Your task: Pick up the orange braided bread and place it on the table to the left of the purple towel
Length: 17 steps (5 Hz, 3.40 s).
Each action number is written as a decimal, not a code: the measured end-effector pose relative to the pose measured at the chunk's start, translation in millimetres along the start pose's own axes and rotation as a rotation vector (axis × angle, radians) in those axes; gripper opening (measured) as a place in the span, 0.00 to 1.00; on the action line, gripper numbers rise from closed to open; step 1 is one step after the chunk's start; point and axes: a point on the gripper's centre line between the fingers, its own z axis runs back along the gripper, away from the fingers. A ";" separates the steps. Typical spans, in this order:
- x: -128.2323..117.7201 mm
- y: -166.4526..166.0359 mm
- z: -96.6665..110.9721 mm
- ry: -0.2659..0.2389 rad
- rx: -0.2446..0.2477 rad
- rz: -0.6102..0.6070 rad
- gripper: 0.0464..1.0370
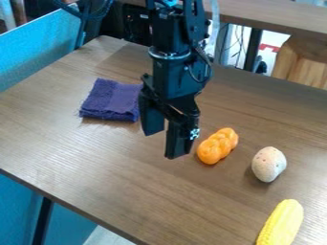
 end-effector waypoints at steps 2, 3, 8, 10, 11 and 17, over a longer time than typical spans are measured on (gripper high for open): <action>14.5 -2.3 -8.8 -0.037 -0.036 0.059 0.96; 37.2 11.1 -8.8 -0.093 0.021 0.137 0.96; 121.4 20.5 -55.2 -0.043 0.108 0.343 0.96; 121.8 32.7 -71.4 0.035 0.175 0.376 0.96; 121.4 33.1 -81.0 0.051 0.175 0.389 0.96; -14.5 62.6 -28.5 0.101 0.155 0.475 0.77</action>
